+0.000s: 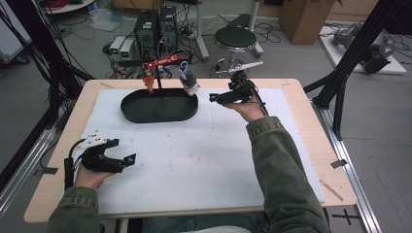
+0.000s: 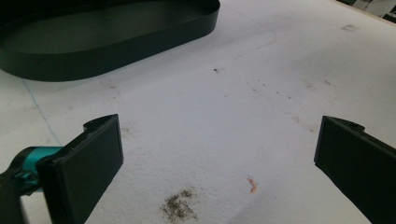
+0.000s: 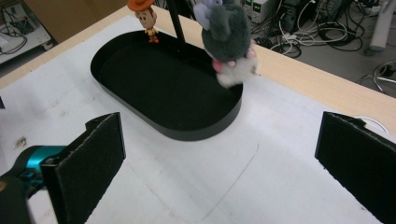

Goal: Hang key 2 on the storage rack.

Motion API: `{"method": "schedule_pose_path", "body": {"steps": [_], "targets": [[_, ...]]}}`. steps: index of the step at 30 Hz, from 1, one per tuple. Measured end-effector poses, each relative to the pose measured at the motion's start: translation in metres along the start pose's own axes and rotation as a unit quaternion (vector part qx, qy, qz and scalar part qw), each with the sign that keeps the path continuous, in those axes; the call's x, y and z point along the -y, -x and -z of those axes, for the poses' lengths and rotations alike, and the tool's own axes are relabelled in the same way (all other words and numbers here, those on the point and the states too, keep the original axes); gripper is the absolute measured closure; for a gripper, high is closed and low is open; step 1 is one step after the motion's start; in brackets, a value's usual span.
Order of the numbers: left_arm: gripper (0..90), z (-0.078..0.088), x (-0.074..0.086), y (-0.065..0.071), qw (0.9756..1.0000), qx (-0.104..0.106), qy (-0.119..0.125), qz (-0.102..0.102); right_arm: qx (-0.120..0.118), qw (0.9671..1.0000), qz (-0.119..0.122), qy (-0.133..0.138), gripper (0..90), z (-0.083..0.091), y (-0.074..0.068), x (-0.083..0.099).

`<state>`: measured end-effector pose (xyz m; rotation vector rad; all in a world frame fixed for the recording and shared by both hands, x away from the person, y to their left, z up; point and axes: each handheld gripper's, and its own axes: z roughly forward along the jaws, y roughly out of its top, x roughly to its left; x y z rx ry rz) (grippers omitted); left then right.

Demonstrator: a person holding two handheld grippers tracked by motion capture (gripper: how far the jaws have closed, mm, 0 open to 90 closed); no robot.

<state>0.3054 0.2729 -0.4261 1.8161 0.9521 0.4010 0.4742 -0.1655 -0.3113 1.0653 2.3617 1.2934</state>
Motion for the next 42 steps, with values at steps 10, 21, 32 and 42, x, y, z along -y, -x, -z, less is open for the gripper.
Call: {"method": "schedule_pose_path", "body": {"steps": [10,21,32,42], "targets": [[1.7,0.002,0.0,0.0,1.0,-0.004,0.004,0.0,0.003,0.9998,0.013,0.017,0.7,0.016,-0.008,0.017],[1.7,0.003,0.0,0.0,1.0,-0.008,0.0,-0.002,-0.006,0.9995,0.016,0.027,0.7,0.031,-0.015,0.041],[1.7,0.002,0.001,0.001,0.9999,-0.006,-0.009,-0.004,0.003,0.9995,-0.002,0.033,0.7,0.048,-0.007,0.07],[1.7,0.003,0.002,0.002,0.9998,-0.011,-0.013,-0.005,0.024,0.9988,-0.014,0.04,0.7,0.066,0.007,0.099]]}}
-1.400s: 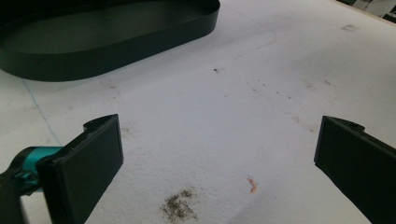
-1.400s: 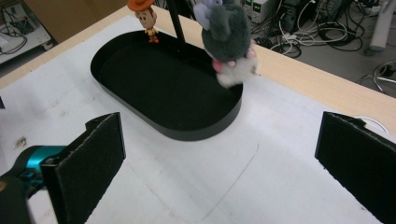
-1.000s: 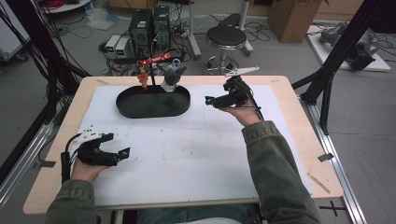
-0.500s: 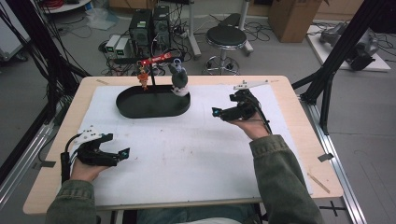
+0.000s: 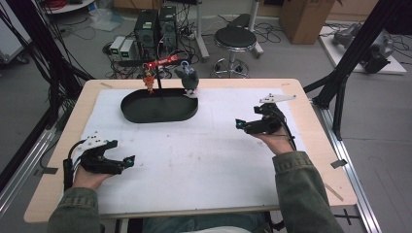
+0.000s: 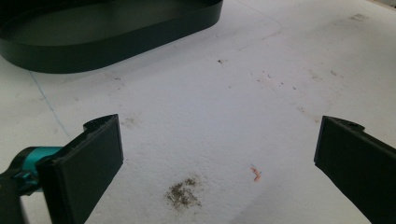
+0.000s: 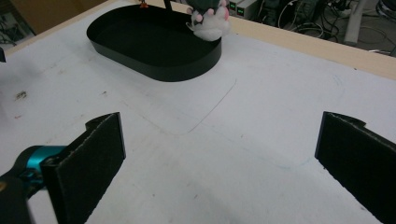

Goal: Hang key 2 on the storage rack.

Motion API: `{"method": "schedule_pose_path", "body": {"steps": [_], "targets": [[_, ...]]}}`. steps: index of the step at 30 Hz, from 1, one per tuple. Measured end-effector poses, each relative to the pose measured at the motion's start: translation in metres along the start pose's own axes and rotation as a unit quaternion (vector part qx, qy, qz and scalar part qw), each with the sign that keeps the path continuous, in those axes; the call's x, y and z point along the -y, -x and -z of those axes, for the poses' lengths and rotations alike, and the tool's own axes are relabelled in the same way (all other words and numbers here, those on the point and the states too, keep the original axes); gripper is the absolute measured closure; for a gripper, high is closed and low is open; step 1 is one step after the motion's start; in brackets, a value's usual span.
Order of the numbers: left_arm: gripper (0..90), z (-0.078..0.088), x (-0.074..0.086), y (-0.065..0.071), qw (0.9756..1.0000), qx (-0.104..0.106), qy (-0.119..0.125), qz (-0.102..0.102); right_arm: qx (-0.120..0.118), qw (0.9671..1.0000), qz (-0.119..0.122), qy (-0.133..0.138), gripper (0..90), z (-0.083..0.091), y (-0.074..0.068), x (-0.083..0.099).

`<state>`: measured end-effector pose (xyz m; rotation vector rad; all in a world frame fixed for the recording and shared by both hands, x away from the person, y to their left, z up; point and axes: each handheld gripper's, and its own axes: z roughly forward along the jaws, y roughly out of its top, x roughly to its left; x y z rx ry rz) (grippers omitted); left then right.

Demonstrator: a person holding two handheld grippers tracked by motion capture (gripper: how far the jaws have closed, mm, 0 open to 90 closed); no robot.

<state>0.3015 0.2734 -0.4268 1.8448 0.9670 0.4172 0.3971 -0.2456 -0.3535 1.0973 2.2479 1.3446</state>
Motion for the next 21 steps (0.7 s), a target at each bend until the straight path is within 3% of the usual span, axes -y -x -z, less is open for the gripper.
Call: {"method": "schedule_pose_path", "body": {"steps": [13,21], "targets": [[1.7,0.002,0.001,0.001,1.0,-0.004,-0.001,-0.001,0.023,0.9996,-0.014,-0.005,0.7,0.015,0.009,0.039],[1.7,0.004,0.002,0.001,1.0,-0.008,0.0,0.004,0.041,0.9991,-0.008,0.007,0.7,0.03,0.013,0.06]]}}
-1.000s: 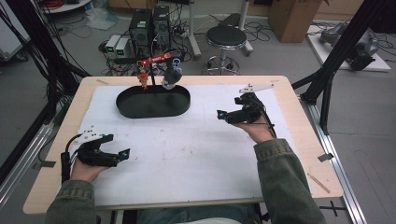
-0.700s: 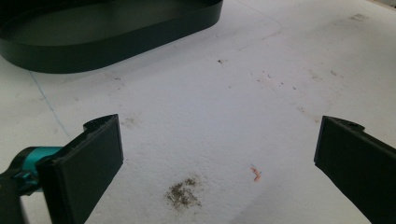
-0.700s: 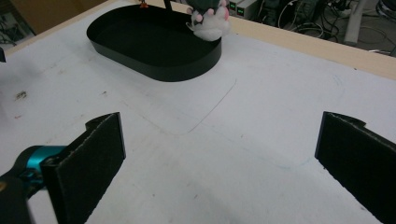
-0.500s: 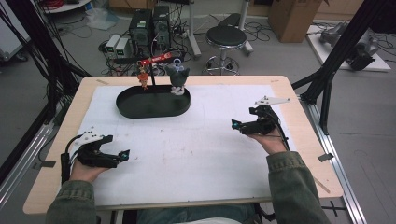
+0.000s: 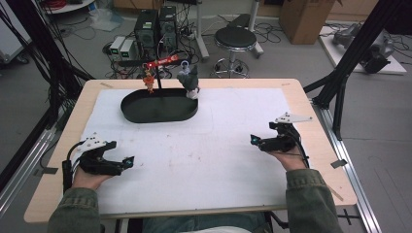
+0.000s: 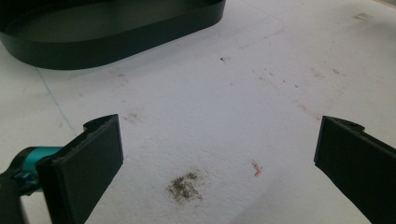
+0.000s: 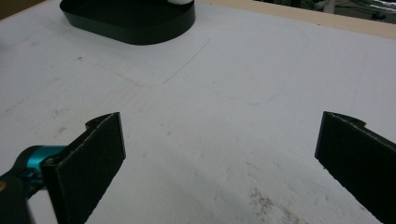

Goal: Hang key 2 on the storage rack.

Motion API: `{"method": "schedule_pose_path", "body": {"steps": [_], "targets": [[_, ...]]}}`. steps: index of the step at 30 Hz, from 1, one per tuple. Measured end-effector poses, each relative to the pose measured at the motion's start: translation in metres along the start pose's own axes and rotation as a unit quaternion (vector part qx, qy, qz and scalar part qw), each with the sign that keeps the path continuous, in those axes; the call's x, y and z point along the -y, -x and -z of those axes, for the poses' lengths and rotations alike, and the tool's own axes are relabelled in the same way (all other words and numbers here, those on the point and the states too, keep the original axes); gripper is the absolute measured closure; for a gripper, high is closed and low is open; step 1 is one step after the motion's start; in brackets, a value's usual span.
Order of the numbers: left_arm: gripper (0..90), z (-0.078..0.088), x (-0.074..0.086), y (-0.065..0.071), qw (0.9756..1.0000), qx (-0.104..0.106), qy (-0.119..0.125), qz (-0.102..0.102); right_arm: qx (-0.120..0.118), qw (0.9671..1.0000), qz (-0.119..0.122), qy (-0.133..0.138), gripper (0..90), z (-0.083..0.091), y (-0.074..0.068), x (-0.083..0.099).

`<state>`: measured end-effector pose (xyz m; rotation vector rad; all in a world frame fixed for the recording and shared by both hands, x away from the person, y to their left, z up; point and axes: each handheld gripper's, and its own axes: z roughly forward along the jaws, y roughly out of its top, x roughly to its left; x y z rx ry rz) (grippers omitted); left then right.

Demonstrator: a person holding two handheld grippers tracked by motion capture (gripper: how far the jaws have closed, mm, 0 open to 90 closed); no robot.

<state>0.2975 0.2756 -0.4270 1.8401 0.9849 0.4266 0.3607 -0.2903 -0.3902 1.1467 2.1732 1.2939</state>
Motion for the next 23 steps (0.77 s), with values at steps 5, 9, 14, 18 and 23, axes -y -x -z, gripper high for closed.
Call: {"method": "schedule_pose_path", "body": {"steps": [5,9,14,18,23], "targets": [[1.7,0.003,0.001,-0.001,0.9999,-0.008,0.004,0.005,0.007,0.9997,-0.013,0.021,0.7,0.01,0.005,0.013],[1.7,0.003,0.001,-0.002,0.9999,-0.01,0.005,0.005,0.018,0.9994,-0.015,0.027,0.7,0.018,0.007,0.023],[1.7,0.003,0.001,-0.003,0.9999,-0.013,0.003,0.003,0.009,0.9997,-0.015,0.016,0.7,0.025,0.003,0.04],[1.7,0.003,0.002,-0.003,0.9999,-0.012,0.004,0.003,0.007,0.9999,-0.012,0.0,0.7,0.024,0.003,0.047],[1.7,0.001,0.002,-0.004,0.9999,-0.012,0.002,0.003,0.012,0.9999,-0.001,0.011,0.7,0.025,0.001,0.045]]}}
